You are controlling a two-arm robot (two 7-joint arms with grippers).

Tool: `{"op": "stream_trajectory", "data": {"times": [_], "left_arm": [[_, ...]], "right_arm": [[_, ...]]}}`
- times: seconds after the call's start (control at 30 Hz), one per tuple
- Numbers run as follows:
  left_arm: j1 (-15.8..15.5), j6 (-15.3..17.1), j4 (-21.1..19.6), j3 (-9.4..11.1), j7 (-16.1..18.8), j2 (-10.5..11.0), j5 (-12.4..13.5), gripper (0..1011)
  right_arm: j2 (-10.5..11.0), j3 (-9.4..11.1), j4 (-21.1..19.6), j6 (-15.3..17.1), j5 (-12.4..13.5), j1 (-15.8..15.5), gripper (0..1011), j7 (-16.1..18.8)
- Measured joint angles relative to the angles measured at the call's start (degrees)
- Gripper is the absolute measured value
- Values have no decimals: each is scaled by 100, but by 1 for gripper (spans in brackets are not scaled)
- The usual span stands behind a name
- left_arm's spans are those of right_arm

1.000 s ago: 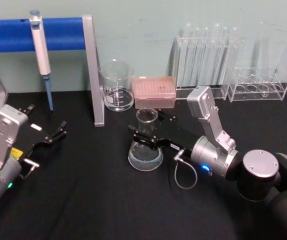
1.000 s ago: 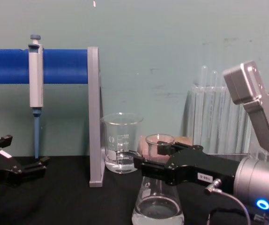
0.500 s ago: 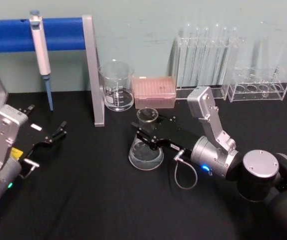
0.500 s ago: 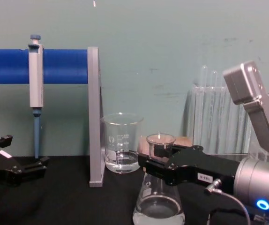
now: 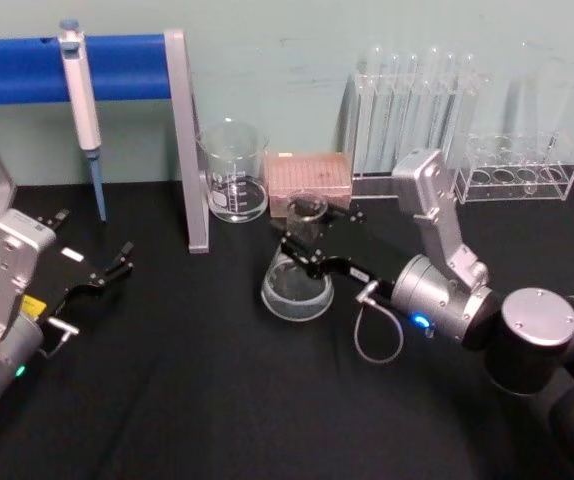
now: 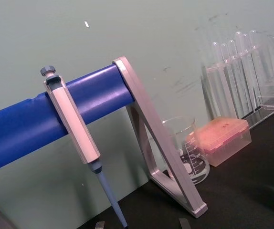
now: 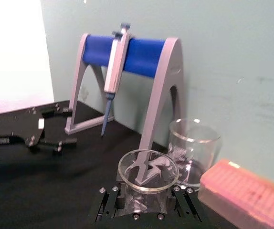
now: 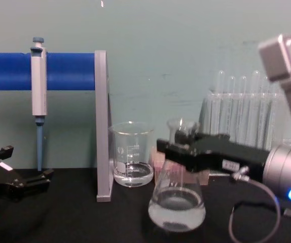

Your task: Grasp the erlenmeyer flask with one hand, shake it three times, then place it back.

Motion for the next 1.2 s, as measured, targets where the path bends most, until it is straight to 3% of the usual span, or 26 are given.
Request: {"op": "stream_trajectory", "data": {"times": [0.33, 0.5, 1.2], "left_arm": [[0, 0, 0, 0, 0, 0, 0, 1001], [0, 0, 0, 0, 0, 0, 0, 1001], [0, 0, 0, 0, 0, 0, 0, 1001]], "right_arm": [[329, 220, -1173, 576, 85, -214, 450, -270], [459, 275, -1503, 687, 100, -265, 450, -328], [517, 292, -1476, 726, 215, -264, 450, -334]]}}
